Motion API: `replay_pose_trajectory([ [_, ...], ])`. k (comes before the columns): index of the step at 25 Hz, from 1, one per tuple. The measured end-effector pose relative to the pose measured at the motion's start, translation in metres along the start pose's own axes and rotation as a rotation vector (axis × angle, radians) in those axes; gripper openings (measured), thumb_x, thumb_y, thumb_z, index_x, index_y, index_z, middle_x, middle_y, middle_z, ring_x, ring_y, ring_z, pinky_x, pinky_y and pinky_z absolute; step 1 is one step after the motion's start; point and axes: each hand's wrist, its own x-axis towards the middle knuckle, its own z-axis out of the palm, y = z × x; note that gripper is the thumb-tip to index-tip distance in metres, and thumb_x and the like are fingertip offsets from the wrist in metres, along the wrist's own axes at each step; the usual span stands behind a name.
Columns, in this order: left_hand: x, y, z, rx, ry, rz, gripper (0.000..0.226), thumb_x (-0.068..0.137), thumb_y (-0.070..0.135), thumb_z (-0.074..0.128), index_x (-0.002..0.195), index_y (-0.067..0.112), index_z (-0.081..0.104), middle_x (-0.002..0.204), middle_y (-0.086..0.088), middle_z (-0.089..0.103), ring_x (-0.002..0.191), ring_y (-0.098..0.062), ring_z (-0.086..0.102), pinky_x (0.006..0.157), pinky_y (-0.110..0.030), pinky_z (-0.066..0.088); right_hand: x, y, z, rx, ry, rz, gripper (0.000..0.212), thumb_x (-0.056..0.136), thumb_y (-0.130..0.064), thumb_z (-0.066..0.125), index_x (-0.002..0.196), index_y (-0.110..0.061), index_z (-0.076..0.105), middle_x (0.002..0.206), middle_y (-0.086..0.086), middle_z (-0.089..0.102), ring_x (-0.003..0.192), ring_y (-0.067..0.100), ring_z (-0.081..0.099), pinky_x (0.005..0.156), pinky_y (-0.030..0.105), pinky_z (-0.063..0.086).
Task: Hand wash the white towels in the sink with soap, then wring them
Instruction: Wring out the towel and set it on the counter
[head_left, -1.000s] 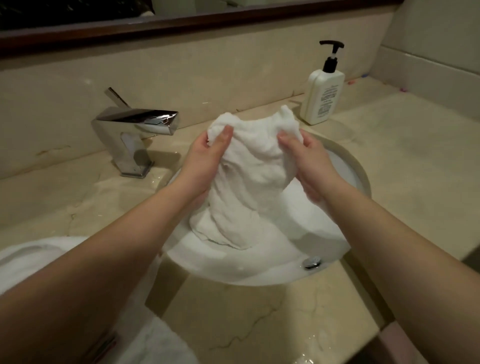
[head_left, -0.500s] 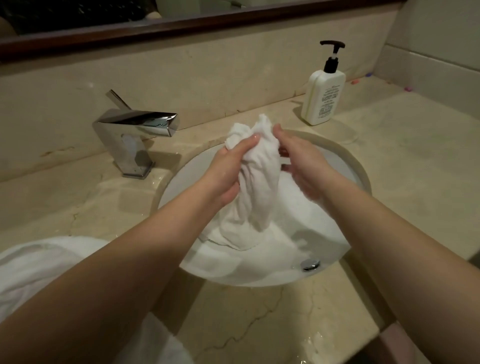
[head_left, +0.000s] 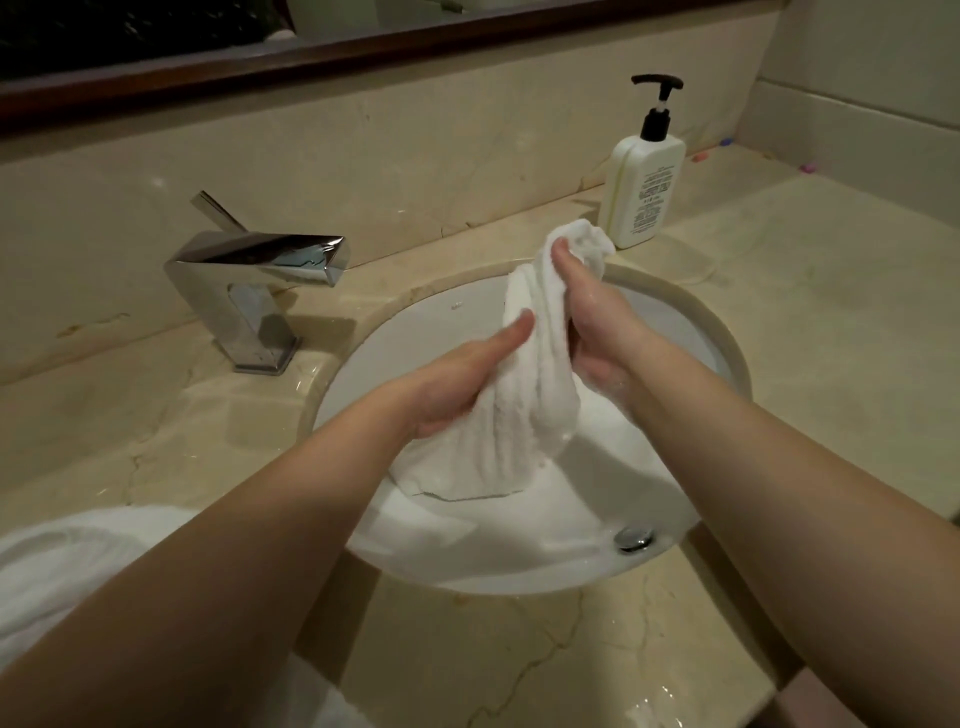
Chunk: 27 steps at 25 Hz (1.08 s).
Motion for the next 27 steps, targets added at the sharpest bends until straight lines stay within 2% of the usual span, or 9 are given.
replay_pose_trajectory([
  [2,0.007,0.003,0.005,-0.089,0.061,0.080,0.076,0.090,0.067,0.054,0.136,0.008,0.061,0.127,-0.012,0.070,0.119,-0.027,0.067,0.113,-0.049,0.044,0.000,0.002,-0.005,-0.053,-0.077,0.047,0.080,0.095,-0.075,0.031,0.130,-0.010,0.063,0.117,0.012,0.073,0.106,0.024,0.072,0.097,0.039,0.055],
  [6,0.008,0.025,-0.001,-0.441,0.189,0.222,0.068,0.104,0.058,0.036,0.118,0.004,0.075,0.123,-0.016,0.071,0.118,-0.025,0.068,0.111,-0.044,0.045,-0.014,0.026,-0.003,-0.047,-0.289,0.065,0.088,0.091,-0.080,0.010,0.136,-0.023,0.060,0.124,0.004,0.071,0.115,0.019,0.068,0.098,0.037,0.053],
  [9,0.004,0.025,-0.012,-0.152,0.319,0.212,0.074,0.097,0.071,0.041,0.125,0.010,0.070,0.120,-0.010,0.074,0.117,-0.025,0.068,0.114,-0.049,0.042,-0.019,0.031,0.005,-0.115,-0.216,-0.009,0.071,0.095,-0.073,0.030,0.131,-0.022,0.064,0.120,0.002,0.073,0.113,0.018,0.069,0.107,0.044,0.048],
  [14,-0.001,0.008,-0.010,-0.108,0.119,0.100,0.087,0.088,0.084,0.022,0.139,0.025,0.059,0.131,-0.003,0.070,0.124,-0.020,0.064,0.113,-0.042,0.042,-0.022,0.013,0.013,-0.053,-0.164,-0.027,0.077,0.095,-0.075,0.028,0.119,-0.014,0.068,0.110,0.004,0.076,0.105,0.016,0.072,0.099,0.034,0.051],
  [18,-0.009,0.010,-0.006,-0.035,0.063,0.097,0.062,0.088,0.075,0.046,0.120,0.026,0.066,0.111,0.006,0.077,0.099,-0.008,0.073,0.080,-0.020,0.055,-0.016,0.008,0.009,-0.206,-0.117,-0.081,0.089,0.089,-0.082,0.022,0.122,-0.014,0.069,0.112,0.008,0.075,0.110,0.020,0.070,0.108,0.038,0.046],
  [21,-0.008,0.019,-0.004,-0.149,0.022,0.201,0.080,0.061,0.076,0.078,0.112,0.015,0.069,0.086,-0.003,0.072,0.067,-0.013,0.065,0.062,-0.022,0.052,-0.015,-0.005,-0.005,-0.379,-0.215,-0.086,0.097,0.092,-0.079,0.015,0.102,-0.003,0.074,0.096,0.016,0.076,0.092,0.026,0.072,0.089,0.035,0.053],
  [24,-0.007,0.035,-0.002,-0.173,0.085,0.212,0.071,0.078,0.081,0.052,0.082,0.014,0.075,0.060,-0.001,0.059,0.048,-0.013,0.052,0.048,-0.023,0.041,-0.015,-0.019,-0.019,-0.990,-0.053,-0.259,0.098,0.088,-0.083,0.020,0.070,0.002,0.065,0.063,0.011,0.068,0.058,0.025,0.065,0.064,0.034,0.051],
  [26,-0.008,0.043,-0.004,-0.125,0.068,0.174,0.094,0.081,0.088,0.031,0.091,0.004,0.073,0.054,-0.002,0.052,0.042,-0.014,0.044,0.043,-0.025,0.033,-0.010,-0.019,-0.026,-0.975,0.068,-0.486,0.096,0.077,-0.091,0.036,0.073,0.003,0.058,0.066,0.004,0.060,0.058,0.016,0.055,0.065,0.034,0.046],
  [27,-0.008,0.046,-0.007,-0.104,0.029,0.144,0.107,0.077,0.092,0.028,0.106,-0.003,0.069,0.058,-0.007,0.051,0.045,-0.019,0.044,0.047,-0.027,0.032,-0.008,-0.019,-0.027,-0.829,0.007,-0.546,0.096,0.069,-0.093,0.046,0.084,0.000,0.061,0.078,0.000,0.063,0.069,0.010,0.058,0.072,0.030,0.048],
])
